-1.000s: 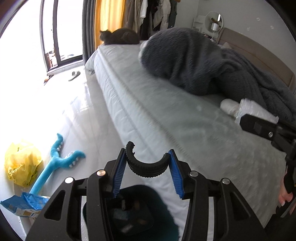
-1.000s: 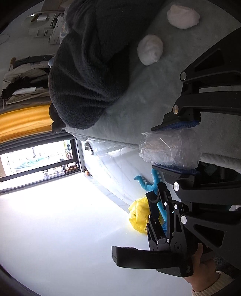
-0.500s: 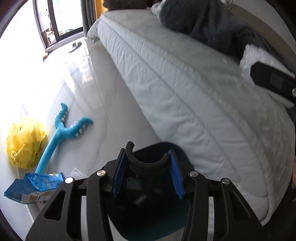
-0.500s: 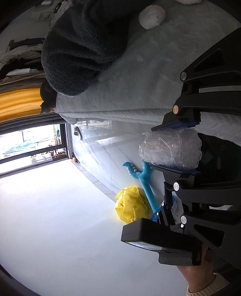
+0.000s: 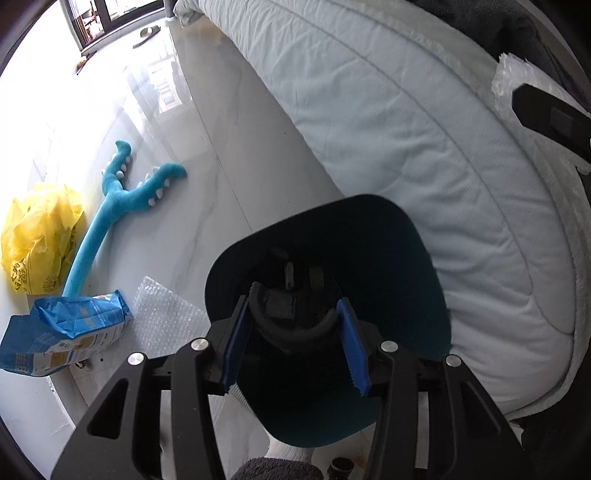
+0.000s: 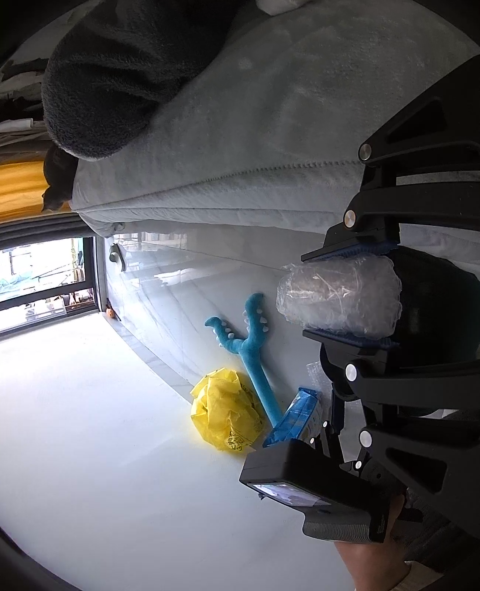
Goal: Collect trash
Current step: 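Carry the black plastic piece and bubble wrap over the bin with both grippers, then open both grippers over the bin to drop plastic piece and bubble wrap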
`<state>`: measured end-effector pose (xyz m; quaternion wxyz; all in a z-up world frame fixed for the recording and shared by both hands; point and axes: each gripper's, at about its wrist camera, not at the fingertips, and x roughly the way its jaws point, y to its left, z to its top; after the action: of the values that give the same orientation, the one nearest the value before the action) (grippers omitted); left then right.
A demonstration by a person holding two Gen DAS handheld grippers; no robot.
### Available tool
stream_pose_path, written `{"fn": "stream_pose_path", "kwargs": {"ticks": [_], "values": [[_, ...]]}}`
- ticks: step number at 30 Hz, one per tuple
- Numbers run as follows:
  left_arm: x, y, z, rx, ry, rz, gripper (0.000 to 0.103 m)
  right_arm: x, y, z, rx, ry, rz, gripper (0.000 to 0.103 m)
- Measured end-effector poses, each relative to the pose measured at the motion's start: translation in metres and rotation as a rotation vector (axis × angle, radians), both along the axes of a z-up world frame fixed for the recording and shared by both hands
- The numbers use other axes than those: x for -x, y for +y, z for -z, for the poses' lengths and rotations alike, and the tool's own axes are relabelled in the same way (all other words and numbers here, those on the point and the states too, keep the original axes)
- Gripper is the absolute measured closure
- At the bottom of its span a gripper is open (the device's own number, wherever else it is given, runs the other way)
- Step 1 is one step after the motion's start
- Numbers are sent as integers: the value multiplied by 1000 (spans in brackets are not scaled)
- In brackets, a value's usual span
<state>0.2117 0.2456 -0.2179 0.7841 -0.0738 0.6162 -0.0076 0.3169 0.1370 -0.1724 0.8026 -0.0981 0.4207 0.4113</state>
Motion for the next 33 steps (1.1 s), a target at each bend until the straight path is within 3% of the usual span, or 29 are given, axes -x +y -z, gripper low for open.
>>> {"fn": "stream_pose_path", "kwargs": {"ticks": [3, 7, 15, 25, 33], "values": [[3, 4, 1, 11, 5, -6, 35, 3, 8, 9, 22, 19, -19, 69], [8, 10, -6, 8, -29, -12, 28, 9, 19, 24, 67, 44, -40, 69], [13, 27, -21, 0, -110, -52, 23, 10, 35, 52, 116, 123, -53, 69], [23, 49, -57, 8, -313, -121, 16, 14, 55, 85, 189, 203, -81, 69], [32, 48, -83, -84, -497, -125, 17, 19, 69, 109, 252, 245, -106, 69]]}}
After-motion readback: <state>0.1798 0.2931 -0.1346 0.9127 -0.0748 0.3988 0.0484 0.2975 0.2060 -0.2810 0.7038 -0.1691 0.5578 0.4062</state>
